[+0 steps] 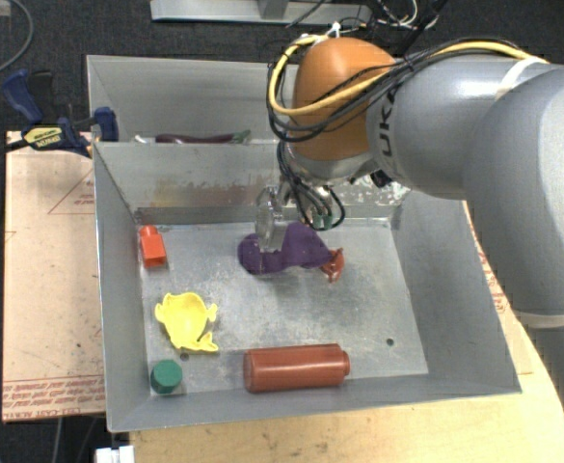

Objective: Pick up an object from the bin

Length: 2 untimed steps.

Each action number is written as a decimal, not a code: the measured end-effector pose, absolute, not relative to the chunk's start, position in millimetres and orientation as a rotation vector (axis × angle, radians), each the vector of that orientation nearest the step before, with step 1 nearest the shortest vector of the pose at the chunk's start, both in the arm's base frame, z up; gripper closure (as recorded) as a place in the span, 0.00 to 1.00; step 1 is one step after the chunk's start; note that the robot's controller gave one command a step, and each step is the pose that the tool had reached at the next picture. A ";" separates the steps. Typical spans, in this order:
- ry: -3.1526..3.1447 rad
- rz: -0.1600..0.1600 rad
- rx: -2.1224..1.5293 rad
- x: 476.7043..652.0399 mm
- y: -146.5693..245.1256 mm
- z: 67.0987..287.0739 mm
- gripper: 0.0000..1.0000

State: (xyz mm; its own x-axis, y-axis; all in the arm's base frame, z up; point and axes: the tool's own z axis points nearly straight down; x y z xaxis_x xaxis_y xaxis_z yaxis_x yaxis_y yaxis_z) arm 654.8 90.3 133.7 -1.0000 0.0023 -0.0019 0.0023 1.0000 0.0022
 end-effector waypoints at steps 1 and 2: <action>3.134 0.007 0.015 652.6 83.8 106.6 1.00; 3.135 0.005 -0.065 653.5 87.1 70.7 0.00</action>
Offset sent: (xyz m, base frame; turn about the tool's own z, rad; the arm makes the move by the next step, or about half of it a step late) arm -0.0023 -0.0034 -0.0637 -0.0455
